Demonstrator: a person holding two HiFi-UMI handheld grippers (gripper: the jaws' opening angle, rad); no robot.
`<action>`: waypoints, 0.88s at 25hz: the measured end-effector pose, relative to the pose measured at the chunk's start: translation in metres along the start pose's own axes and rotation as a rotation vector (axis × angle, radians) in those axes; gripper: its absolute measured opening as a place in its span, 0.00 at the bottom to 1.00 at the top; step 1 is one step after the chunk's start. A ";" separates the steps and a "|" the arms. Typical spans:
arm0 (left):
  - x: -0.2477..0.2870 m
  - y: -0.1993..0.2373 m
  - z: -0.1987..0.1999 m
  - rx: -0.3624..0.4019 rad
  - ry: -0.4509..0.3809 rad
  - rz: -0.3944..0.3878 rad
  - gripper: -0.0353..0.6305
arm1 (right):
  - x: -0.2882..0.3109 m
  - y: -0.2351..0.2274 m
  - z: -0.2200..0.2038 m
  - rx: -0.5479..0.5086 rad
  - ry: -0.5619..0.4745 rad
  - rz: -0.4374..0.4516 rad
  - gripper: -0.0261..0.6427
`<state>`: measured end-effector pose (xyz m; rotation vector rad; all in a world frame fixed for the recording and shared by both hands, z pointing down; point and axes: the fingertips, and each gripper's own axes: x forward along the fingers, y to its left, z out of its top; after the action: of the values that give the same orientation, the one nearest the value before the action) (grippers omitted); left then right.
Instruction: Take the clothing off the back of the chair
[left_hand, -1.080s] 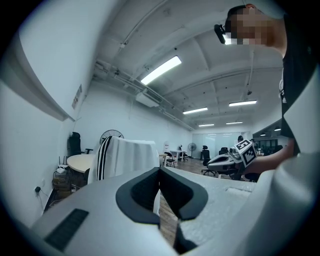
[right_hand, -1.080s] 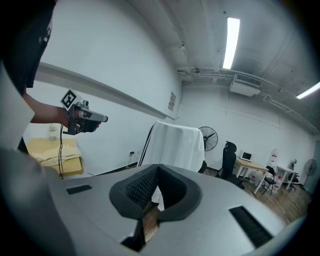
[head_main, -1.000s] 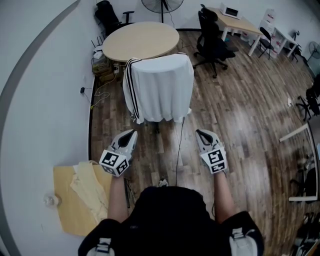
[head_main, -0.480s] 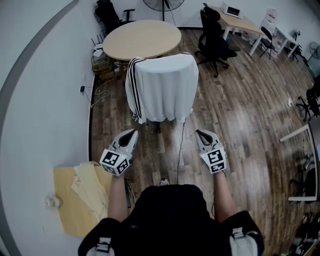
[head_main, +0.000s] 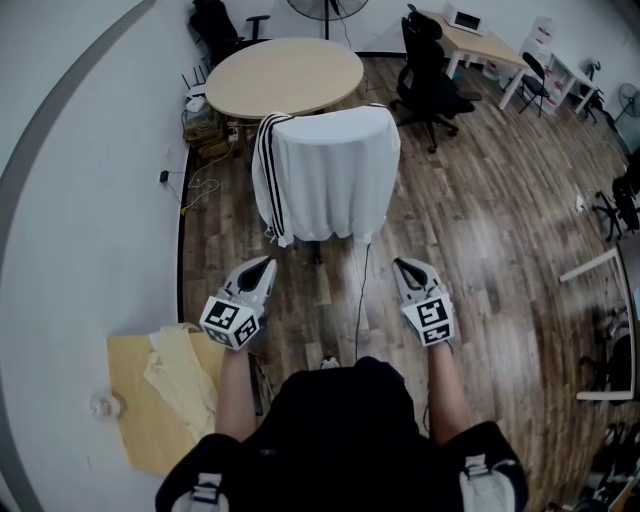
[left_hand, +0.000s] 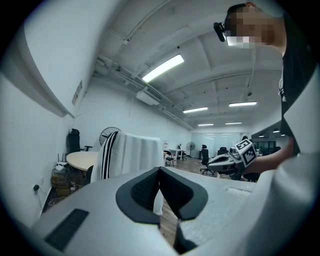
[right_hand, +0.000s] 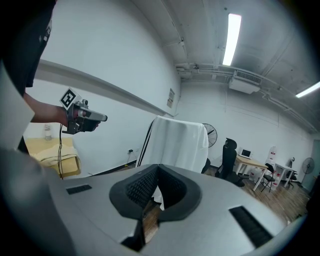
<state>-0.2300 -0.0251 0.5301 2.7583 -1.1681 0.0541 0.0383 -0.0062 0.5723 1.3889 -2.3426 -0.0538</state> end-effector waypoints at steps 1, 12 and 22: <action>0.001 0.000 0.000 -0.001 0.001 -0.003 0.05 | 0.001 0.000 0.000 -0.003 -0.006 0.002 0.03; 0.014 0.009 -0.004 -0.001 0.018 -0.007 0.05 | 0.009 -0.009 -0.016 0.042 0.030 -0.016 0.03; 0.043 0.028 0.007 -0.010 0.009 0.035 0.05 | 0.042 -0.051 0.002 0.022 0.003 -0.006 0.03</action>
<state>-0.2208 -0.0762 0.5302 2.7262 -1.2114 0.0651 0.0620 -0.0678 0.5722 1.4055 -2.3430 -0.0274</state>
